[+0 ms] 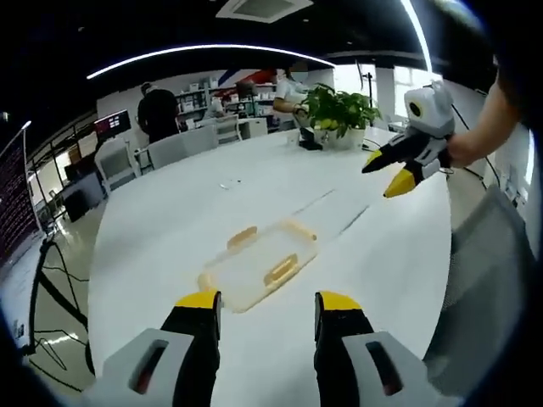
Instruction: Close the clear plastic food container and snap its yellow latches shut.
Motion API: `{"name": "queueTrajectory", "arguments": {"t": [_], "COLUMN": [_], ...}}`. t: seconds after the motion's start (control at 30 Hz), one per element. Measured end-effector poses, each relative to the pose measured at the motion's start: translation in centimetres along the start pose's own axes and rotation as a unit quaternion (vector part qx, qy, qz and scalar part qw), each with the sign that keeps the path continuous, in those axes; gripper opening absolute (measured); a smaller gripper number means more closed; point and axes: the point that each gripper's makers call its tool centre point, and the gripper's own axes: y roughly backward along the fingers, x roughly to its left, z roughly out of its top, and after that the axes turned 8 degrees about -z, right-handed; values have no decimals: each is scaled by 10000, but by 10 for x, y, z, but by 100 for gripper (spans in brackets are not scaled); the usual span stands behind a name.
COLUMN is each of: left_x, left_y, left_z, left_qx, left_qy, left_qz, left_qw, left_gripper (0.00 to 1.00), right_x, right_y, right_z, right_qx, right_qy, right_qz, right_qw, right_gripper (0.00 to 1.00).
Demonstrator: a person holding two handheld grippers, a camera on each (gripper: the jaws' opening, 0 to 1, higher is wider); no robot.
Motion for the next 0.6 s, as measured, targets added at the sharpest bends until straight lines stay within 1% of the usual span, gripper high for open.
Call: {"name": "queueTrajectory", "arguments": {"t": [0.07, 0.1, 0.17, 0.2, 0.23, 0.3, 0.37, 0.53, 0.6], "left_x": [3, 7, 14, 16, 17, 23, 28, 42, 49], "left_y": [-4, -6, -10, -12, -13, -16, -20, -28, -31], "left_z": [0, -1, 1, 0, -1, -1, -1, -1, 0], "left_qx": [68, 116, 125, 195, 222, 302, 393, 568, 611], "left_qy": [-125, -187, -256, -332, -365, -522, -674, -1035, -1093], "left_qz": [-158, -199, -283, -383, -406, -497, -615, -816, -886], "left_qw": [9998, 9996, 9992, 9985, 9983, 9969, 9951, 9896, 9882], "left_gripper": [38, 38, 38, 38, 38, 38, 38, 38, 38], "right_x": [2, 0, 0, 0, 1, 1, 2, 2, 3], "right_y": [-6, -11, -19, -23, -24, -34, -41, -57, -63], "right_z": [0, 5, 11, 15, 15, 22, 24, 23, 22], "right_qx": [140, 82, 98, 100, 117, 101, 144, 240, 313], "right_qy": [173, 272, 447, 575, 619, 813, 1059, 1336, 1395], "right_qz": [213, 265, 431, 526, 572, 769, 899, 1113, 1212], "right_qw": [9995, 9992, 9980, 9969, 9964, 9937, 9902, 9845, 9823], "right_gripper": [41, 41, 41, 41, 41, 41, 41, 41, 41]}}
